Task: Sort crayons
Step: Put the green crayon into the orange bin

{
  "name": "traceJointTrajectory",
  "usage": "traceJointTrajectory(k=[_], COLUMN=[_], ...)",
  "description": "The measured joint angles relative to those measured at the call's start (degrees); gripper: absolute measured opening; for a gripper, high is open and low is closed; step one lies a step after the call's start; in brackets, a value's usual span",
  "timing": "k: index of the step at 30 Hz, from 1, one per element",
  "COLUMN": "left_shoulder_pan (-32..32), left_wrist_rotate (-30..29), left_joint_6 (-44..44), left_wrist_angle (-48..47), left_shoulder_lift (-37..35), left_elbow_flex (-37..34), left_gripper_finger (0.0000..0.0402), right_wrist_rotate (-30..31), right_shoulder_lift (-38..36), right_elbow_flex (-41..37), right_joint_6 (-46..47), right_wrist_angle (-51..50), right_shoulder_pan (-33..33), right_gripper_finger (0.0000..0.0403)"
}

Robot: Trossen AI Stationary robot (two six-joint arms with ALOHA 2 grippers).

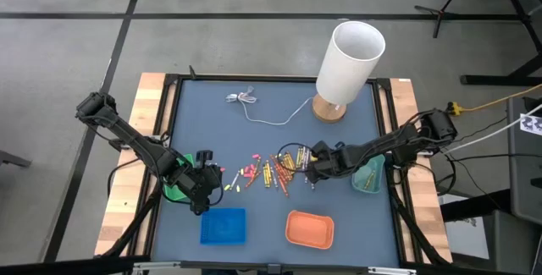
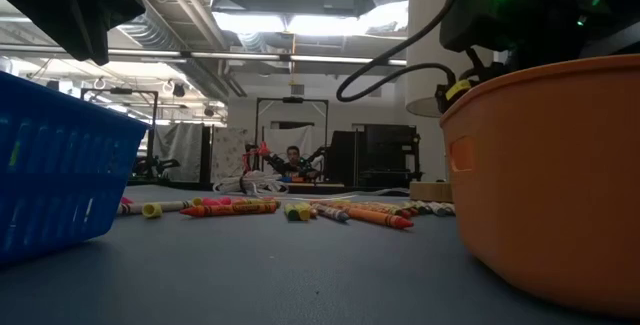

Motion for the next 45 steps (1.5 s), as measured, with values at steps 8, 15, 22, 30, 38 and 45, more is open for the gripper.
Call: traceJointTrajectory(k=[8,15,22,30,38,45], left_shoulder_pan=[0.0,0.0,0.0,0.0,0.1,0.1], left_wrist_rotate=[0.0,0.0,0.0,0.0,-0.1,-0.4], left_joint_6=[0.0,0.0,0.0,0.0,0.0,0.0], left_wrist_angle=[0.0,0.0,0.2,0.2,0.5,0.5], left_shoulder_lift=[0.0,0.0,0.0,0.0,0.0,0.0], left_elbow_flex=[0.0,0.0,0.0,0.0,0.0,0.0], left_gripper_finger=[0.0094,0.0094,0.0094,0.0094,0.0094,0.0094], right_wrist_rotate=[0.1,1.2,0.6,-0.5,-0.8,-0.7], right_shoulder_lift=[0.4,0.6,0.6,0.5,0.6,0.6], right_elbow_flex=[0.0,-0.1,-0.1,-0.3,-0.2,-0.2], right_joint_6=[0.0,0.0,0.0,0.0,0.2,0.0], right_wrist_angle=[0.1,4.4,3.9,-0.3,-2.1,-1.8], right_shoulder_pan=[0.0,-0.1,0.0,0.0,0.0,0.0], right_gripper_finger=[0.0129,0.0129,0.0129,0.0129,0.0129,0.0113])
